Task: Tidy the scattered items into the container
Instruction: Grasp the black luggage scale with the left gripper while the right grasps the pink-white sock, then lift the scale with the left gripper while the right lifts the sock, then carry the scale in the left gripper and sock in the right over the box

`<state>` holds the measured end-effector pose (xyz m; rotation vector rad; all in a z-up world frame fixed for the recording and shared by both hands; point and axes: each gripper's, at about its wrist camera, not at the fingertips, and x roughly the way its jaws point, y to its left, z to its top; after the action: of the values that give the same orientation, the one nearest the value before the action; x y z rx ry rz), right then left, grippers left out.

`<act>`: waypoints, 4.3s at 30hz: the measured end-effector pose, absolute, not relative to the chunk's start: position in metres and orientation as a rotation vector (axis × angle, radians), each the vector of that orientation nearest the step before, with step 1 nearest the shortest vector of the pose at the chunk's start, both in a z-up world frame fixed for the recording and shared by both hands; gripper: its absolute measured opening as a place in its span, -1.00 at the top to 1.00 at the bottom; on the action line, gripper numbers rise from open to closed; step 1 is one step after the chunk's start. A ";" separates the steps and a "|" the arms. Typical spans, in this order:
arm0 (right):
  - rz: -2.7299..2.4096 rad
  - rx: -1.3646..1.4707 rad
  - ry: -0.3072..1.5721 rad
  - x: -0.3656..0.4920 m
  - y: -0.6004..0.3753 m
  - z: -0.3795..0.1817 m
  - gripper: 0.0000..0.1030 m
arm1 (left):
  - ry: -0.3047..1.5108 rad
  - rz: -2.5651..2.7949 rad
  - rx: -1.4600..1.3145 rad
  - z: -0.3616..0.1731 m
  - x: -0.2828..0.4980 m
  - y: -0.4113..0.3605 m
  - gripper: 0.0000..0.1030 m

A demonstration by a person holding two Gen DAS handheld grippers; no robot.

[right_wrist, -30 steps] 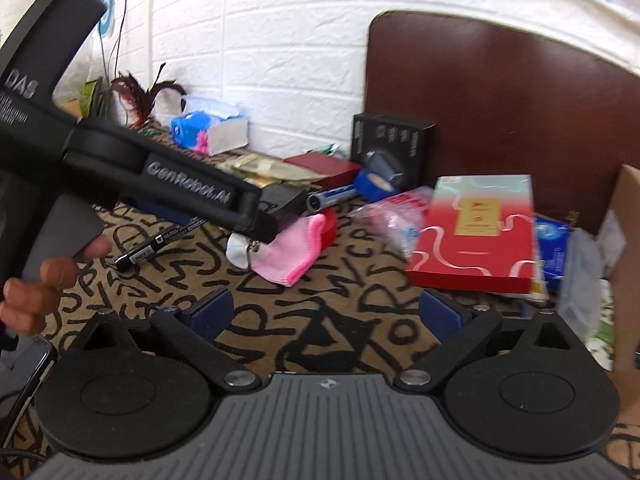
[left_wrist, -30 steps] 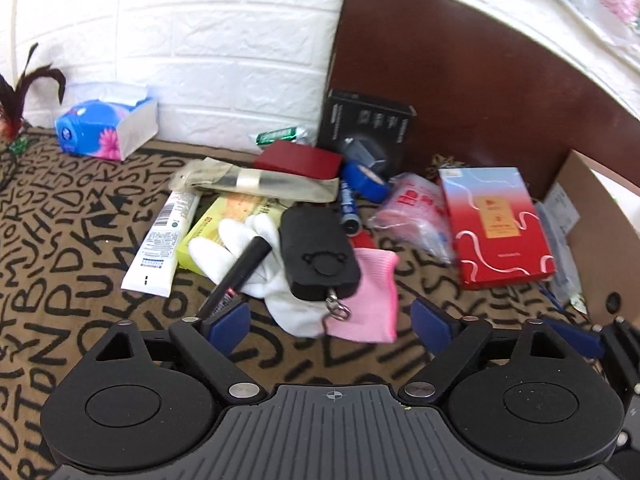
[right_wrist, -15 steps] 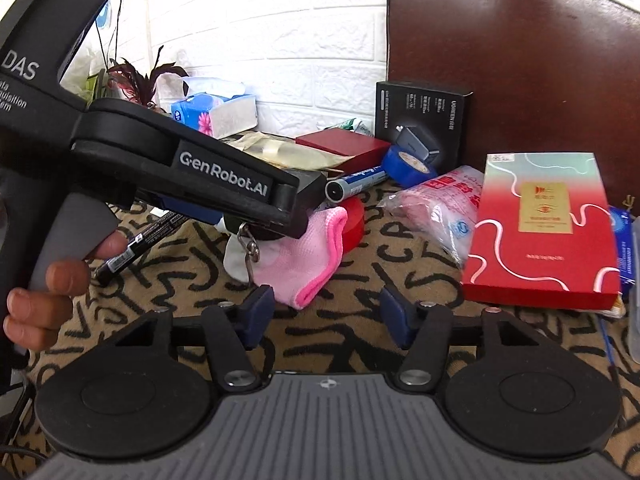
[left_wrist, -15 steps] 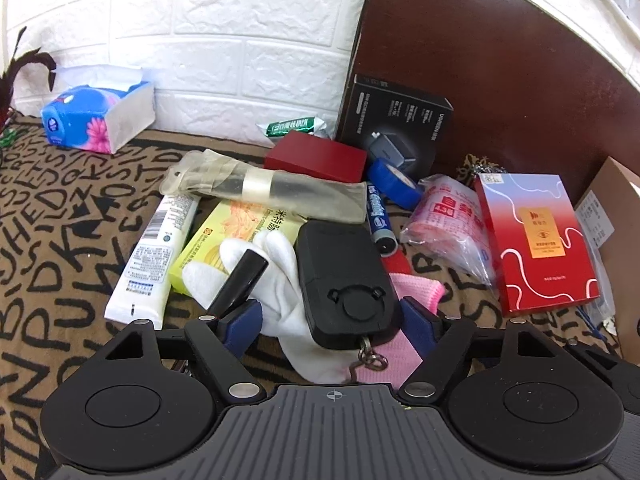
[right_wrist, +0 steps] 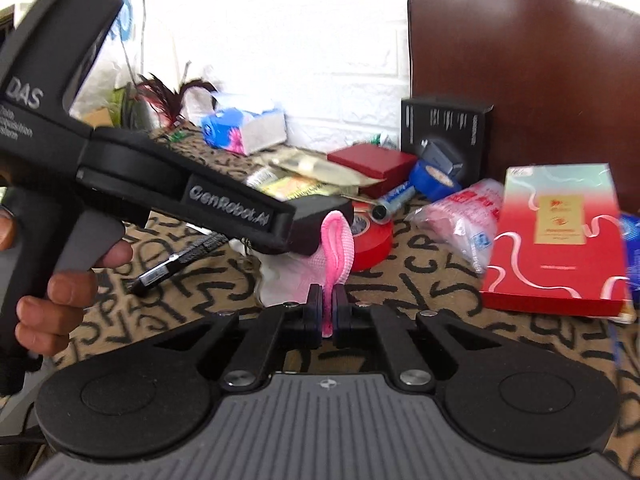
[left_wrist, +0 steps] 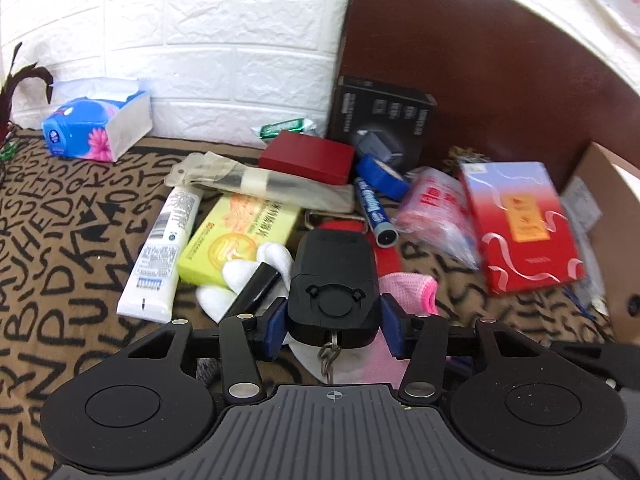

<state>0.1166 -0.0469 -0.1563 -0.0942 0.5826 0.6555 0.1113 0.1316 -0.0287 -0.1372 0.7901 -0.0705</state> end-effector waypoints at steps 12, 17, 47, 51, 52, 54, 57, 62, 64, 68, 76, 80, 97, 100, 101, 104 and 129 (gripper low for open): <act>0.521 -0.038 0.539 0.019 -0.142 -0.121 0.91 | 0.853 -0.333 -0.109 -0.024 0.023 0.090 0.03; 0.389 -0.011 0.528 -0.016 -0.182 -0.119 0.93 | 0.876 -0.439 -0.085 -0.026 -0.005 0.067 0.03; 0.372 0.008 0.622 -0.031 -0.192 -0.167 -0.57 | 0.955 -0.465 0.032 -0.054 -0.012 0.023 -0.20; 0.393 0.004 0.631 -0.027 -0.184 -0.170 -0.19 | 0.961 -0.456 0.012 -0.053 -0.011 0.031 -0.02; 0.404 0.013 0.636 -0.027 -0.183 -0.170 -0.03 | 0.964 -0.451 0.006 -0.053 -0.011 0.032 -0.02; 0.416 0.015 0.636 -0.026 -0.179 -0.169 -0.02 | 0.976 -0.449 -0.016 -0.055 -0.009 0.034 -0.20; 0.415 -0.007 0.634 -0.026 -0.174 -0.172 -0.16 | 0.981 -0.450 -0.027 -0.058 -0.007 0.032 -0.30; 0.383 -0.059 0.641 -0.022 -0.167 -0.182 -0.43 | 0.977 -0.442 -0.017 -0.059 -0.008 0.029 -0.05; 0.381 -0.082 0.635 -0.022 -0.165 -0.182 -0.17 | 0.973 -0.440 -0.008 -0.058 -0.009 0.028 -0.02; 0.391 -0.119 0.616 -0.026 -0.162 -0.178 0.65 | 0.975 -0.436 -0.009 -0.059 -0.009 0.028 -0.08; 0.406 -0.053 0.568 -0.035 -0.176 -0.152 0.72 | 0.987 -0.467 -0.036 -0.047 -0.006 0.019 -0.01; 0.386 -0.032 0.507 -0.037 -0.191 -0.132 0.72 | 0.943 -0.497 -0.033 -0.029 -0.003 0.007 -0.01; 0.174 -0.124 0.171 -0.011 -0.261 -0.034 0.71 | 0.686 -0.706 -0.019 0.091 0.062 -0.091 -0.01; 0.125 -0.117 0.148 0.006 -0.281 -0.024 0.71 | 0.689 -0.745 -0.039 0.104 0.084 -0.114 -0.01; 0.110 -0.111 0.146 0.012 -0.287 -0.022 0.71 | 0.688 -0.753 -0.040 0.107 0.091 -0.122 -0.01; 0.065 -0.109 0.143 0.032 -0.305 -0.021 0.71 | 0.671 -0.769 -0.033 0.113 0.110 -0.146 -0.01; -0.157 -0.186 0.313 0.123 -0.370 -0.107 -0.75 | 0.677 -0.749 0.021 0.040 0.192 -0.229 -0.97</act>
<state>0.1234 -0.3698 -0.1067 -0.1861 0.3126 -0.1568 0.1923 -0.2289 0.0403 0.0208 0.6768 -0.7490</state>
